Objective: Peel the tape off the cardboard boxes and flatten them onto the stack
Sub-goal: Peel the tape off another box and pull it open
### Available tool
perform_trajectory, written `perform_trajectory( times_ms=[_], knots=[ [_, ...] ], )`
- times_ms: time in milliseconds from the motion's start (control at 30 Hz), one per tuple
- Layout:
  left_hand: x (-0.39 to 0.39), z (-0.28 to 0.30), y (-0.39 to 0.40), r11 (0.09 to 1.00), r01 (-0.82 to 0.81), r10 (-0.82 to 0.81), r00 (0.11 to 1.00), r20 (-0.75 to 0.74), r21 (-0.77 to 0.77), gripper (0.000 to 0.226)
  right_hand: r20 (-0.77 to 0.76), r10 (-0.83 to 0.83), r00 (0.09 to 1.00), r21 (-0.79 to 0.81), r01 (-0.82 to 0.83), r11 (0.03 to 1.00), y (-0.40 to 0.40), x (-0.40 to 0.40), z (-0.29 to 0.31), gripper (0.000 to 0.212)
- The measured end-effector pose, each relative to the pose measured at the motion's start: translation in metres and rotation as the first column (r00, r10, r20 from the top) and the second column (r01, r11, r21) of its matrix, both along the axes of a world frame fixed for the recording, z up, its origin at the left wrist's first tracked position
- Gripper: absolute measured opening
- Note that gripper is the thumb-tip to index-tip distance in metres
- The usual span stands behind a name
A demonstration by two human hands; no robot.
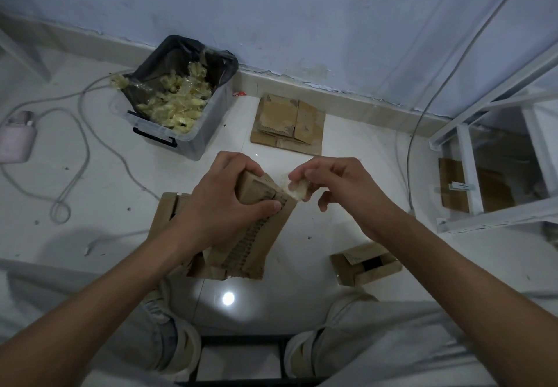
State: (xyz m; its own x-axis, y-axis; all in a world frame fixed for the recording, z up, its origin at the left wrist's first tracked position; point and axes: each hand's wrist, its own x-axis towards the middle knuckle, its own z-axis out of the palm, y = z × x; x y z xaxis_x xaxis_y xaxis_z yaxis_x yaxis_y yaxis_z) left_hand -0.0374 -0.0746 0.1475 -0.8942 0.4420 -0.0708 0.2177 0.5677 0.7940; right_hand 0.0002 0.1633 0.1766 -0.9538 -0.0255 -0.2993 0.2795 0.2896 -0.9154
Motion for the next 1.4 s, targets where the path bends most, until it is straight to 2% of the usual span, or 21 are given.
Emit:
perform_trajectory(
  times_ms=[67,167,300,367,433,500,533,600,667,767,867,967,1033,1100,1167,1200,1233,1267,1300,1333,1400],
  knots=[
    [-0.001,0.001,0.000,1.000,0.000,0.000,1.000,-0.002,0.000,0.057,-0.056,0.024,0.998,0.004,-0.024,1.000,0.001,0.002,-0.001,0.024],
    [-0.001,0.001,-0.001,1.000,-0.001,0.001,1.000,-0.019,-0.013,0.062,-0.036,-0.011,0.999,-0.038,0.010,0.999,0.001,0.002,-0.002,0.036],
    [0.002,0.002,0.001,1.000,-0.014,0.014,0.999,-0.030,-0.006,0.061,-0.066,-0.133,0.989,0.004,0.133,0.991,-0.003,0.005,-0.005,0.011],
    [0.004,0.002,0.003,0.999,-0.020,0.017,0.998,-0.067,-0.046,0.060,-0.200,-0.118,0.973,0.202,0.159,0.966,-0.007,0.007,-0.011,0.007],
    [0.008,0.001,0.005,0.995,-0.022,0.012,0.994,-0.104,-0.094,0.058,-0.320,0.026,0.947,0.465,0.133,0.875,-0.017,0.011,-0.016,0.007],
    [0.011,0.000,0.006,0.996,-0.009,-0.002,0.993,-0.121,-0.094,0.056,-0.333,0.094,0.938,0.529,0.103,0.842,-0.027,0.014,-0.019,0.007],
    [0.012,0.000,0.006,0.996,-0.005,-0.006,0.992,-0.127,-0.089,0.055,-0.306,0.083,0.948,0.479,0.078,0.875,-0.030,0.014,-0.019,0.008],
    [0.010,-0.001,0.004,0.995,-0.013,-0.001,0.989,-0.145,-0.099,0.054,-0.163,0.028,0.986,0.214,0.008,0.977,-0.029,0.013,-0.016,0.014],
    [0.007,-0.001,0.003,0.995,-0.023,0.008,0.988,-0.154,-0.094,0.057,-0.030,0.037,0.999,0.003,-0.037,0.999,-0.023,0.011,-0.009,0.021],
    [0.004,0.000,0.002,0.999,-0.007,0.002,0.989,-0.150,-0.037,0.058,0.034,0.049,0.998,0.047,-0.051,0.998,-0.018,0.009,-0.007,0.025],
    [0.005,-0.001,0.002,0.997,0.058,-0.066,0.980,-0.185,-0.045,0.059,0.167,-0.013,0.986,0.017,0.010,1.000,-0.017,0.010,-0.009,0.015],
    [0.006,-0.001,0.003,0.996,0.083,-0.088,0.975,-0.202,-0.035,0.061,0.321,-0.059,0.945,-0.194,0.127,0.973,-0.017,0.010,-0.008,0.009],
    [0.008,0.000,0.004,0.997,0.075,-0.080,0.971,-0.227,-0.030,0.064,0.417,-0.105,0.903,-0.342,0.263,0.902,-0.018,0.010,-0.010,0.006],
    [0.010,0.000,0.006,0.998,0.061,-0.068,0.962,-0.266,-0.033,0.066,0.473,-0.174,0.864,-0.393,0.384,0.836,-0.019,0.010,-0.015,0.009],
    [0.014,0.000,0.008,0.997,0.052,-0.065,0.951,-0.301,-0.053,0.066,0.311,-0.260,0.914,-0.225,0.336,0.914,-0.024,0.014,-0.019,0.009],
    [0.015,0.000,0.009,0.997,0.045,-0.063,0.947,-0.314,-0.062,0.066,0.108,-0.267,0.958,-0.002,0.269,0.963,-0.026,0.016,-0.022,0.009],
    [0.015,-0.001,0.009,0.997,0.034,-0.053,0.946,-0.321,-0.064,0.066,-0.115,-0.187,0.976,0.221,0.209,0.953,-0.029,0.019,-0.024,0.009],
    [0.014,-0.001,0.009,0.998,0.018,-0.036,0.947,-0.320,-0.059,0.065,-0.266,-0.079,0.961,0.342,0.171,0.924,-0.033,0.019,-0.025,0.009],
    [0.013,-0.002,0.007,0.998,0.002,-0.020,0.950,-0.313,-0.057,0.065,-0.326,-0.019,0.945,0.364,0.143,0.920,-0.034,0.019,-0.025,0.007],
    [0.011,-0.003,0.005,0.998,-0.012,-0.006,0.952,-0.306,-0.057,0.066,-0.308,-0.011,0.951,0.296,0.107,0.949,-0.032,0.018,-0.023,0.006],
    [0.009,-0.004,0.001,0.999,-0.023,0.008,0.954,-0.299,-0.049,0.068,-0.153,-0.031,0.988,0.039,0.038,0.999,-0.023,0.014,-0.016,0.012]
  ],
)
